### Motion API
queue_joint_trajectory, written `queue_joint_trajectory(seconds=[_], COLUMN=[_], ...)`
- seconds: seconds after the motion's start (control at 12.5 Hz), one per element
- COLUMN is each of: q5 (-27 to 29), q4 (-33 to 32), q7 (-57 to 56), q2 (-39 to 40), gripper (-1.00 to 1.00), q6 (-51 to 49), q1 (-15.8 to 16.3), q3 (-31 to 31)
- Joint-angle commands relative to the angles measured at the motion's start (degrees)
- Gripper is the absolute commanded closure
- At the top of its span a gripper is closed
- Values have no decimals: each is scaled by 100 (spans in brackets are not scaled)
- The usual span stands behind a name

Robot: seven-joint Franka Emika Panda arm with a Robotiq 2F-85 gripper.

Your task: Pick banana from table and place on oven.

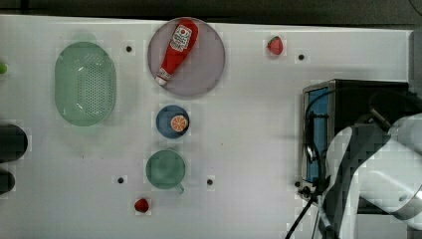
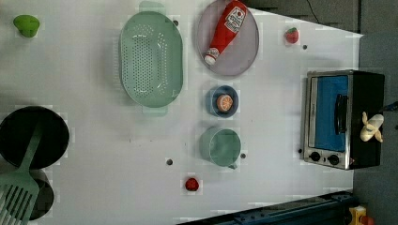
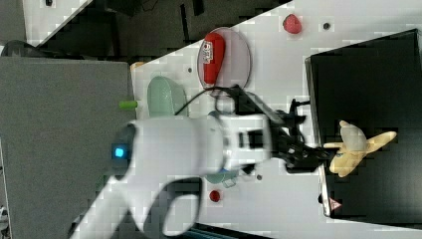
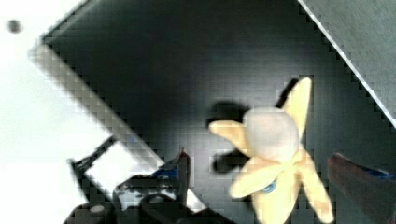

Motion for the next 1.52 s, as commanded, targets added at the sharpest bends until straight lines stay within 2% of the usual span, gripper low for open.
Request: queue_joint_trajectory(seconds=[0.08,0.4,0.64,0.72,0.96,1.52], q5=[106,134,186,190,231,330], q4=[271,262,176,107,-226,-771], q7=[234,2902,4886,5176,5267,4714], q2=[-427,-1379,-1943,-2105,-2537,-3052], gripper=[-100,-100,-100,-100,-100,-100], q6=[-219,-1766,-2046,-2056,-2109,-2200], q1=[403,614,623,624,626,621], q3=[650,1676,2312,2480,2744,2643])
